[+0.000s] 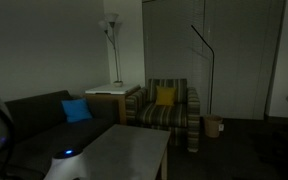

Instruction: Move the spoon to the left

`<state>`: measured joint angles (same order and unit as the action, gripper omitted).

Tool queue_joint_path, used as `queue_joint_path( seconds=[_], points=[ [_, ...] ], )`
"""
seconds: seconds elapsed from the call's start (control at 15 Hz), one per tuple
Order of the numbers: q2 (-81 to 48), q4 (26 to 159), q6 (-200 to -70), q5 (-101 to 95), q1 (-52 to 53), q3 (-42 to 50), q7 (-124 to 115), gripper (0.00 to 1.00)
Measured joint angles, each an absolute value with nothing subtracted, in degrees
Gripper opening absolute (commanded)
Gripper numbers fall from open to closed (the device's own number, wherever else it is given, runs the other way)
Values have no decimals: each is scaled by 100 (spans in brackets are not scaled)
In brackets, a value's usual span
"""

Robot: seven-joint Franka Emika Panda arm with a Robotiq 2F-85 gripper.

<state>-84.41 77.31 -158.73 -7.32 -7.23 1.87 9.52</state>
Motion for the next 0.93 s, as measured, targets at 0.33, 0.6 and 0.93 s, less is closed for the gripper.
queue_joint_path(
  seconds=[0.33,0.6,0.93],
  points=[
    [-8441,7726,-15770,-733,-378,438,731,94],
    [-8442,7726,-15697,-736,-200,531,702,52],
    [-8449,7737,-15667,-738,-106,536,702,16]
  ],
)
